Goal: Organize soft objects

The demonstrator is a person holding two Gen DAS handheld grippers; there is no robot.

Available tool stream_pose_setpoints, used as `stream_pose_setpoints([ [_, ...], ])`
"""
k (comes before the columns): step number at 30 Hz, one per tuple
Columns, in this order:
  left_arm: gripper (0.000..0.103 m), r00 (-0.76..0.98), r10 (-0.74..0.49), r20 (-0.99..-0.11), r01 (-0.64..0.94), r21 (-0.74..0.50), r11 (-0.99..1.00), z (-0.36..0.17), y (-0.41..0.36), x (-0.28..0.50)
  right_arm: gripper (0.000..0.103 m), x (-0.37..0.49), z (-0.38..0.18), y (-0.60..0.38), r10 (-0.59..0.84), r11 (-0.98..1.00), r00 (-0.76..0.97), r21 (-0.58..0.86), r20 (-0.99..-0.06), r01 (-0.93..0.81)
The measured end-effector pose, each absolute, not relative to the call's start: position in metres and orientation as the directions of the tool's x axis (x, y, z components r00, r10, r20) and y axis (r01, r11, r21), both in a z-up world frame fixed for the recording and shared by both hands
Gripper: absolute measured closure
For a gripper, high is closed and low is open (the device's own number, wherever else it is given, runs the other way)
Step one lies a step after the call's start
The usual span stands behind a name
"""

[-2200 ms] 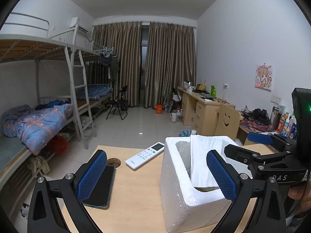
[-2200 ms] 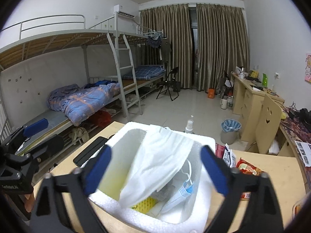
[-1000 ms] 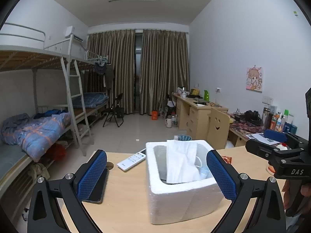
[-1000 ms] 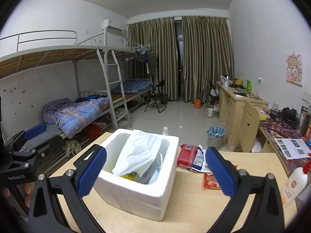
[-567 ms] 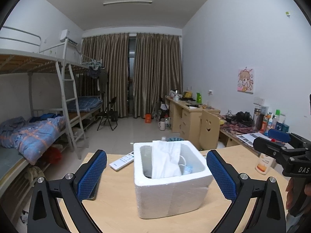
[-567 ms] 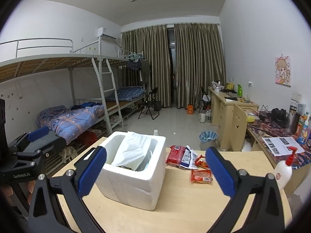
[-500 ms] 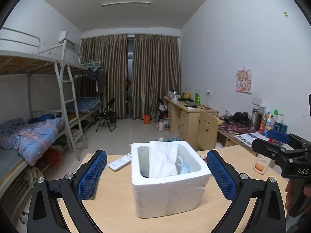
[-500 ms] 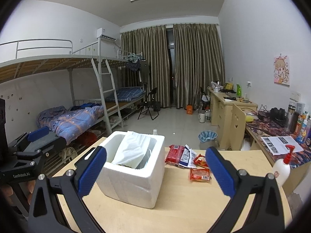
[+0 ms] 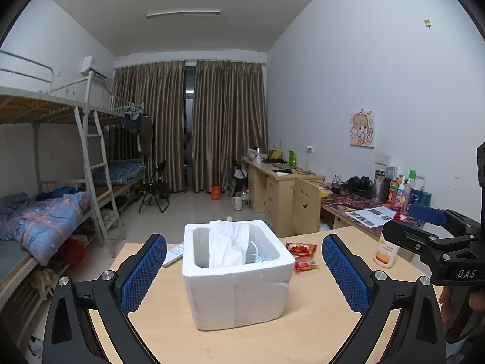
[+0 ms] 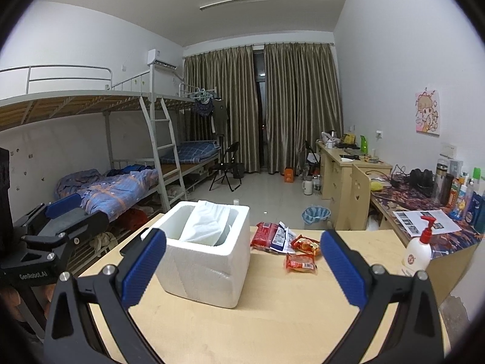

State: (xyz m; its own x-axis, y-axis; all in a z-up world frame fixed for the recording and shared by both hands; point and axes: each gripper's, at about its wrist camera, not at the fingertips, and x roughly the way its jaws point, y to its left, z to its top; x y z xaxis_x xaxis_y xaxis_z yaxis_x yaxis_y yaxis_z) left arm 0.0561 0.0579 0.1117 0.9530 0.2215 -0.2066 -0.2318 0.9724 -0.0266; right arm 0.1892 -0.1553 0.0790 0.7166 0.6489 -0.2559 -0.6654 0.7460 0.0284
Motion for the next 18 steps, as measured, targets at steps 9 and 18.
stream_pose_setpoints([
  [9, 0.001, 0.962, 0.209, -0.178, -0.218, -0.035, 0.975, 0.116, 0.041, 0.021, 0.0, 0.159, 0.079, -0.173, 0.642, 0.755, 0.731, 0.022, -0.228, -0.656],
  [18, 0.0, 0.969, 0.194, -0.156, -0.199, -0.018, 0.98, 0.112, 0.018, -0.016, 0.0, 0.13, 0.073, -0.185, 0.638, 0.758, 0.739, 0.009, -0.215, -0.652],
])
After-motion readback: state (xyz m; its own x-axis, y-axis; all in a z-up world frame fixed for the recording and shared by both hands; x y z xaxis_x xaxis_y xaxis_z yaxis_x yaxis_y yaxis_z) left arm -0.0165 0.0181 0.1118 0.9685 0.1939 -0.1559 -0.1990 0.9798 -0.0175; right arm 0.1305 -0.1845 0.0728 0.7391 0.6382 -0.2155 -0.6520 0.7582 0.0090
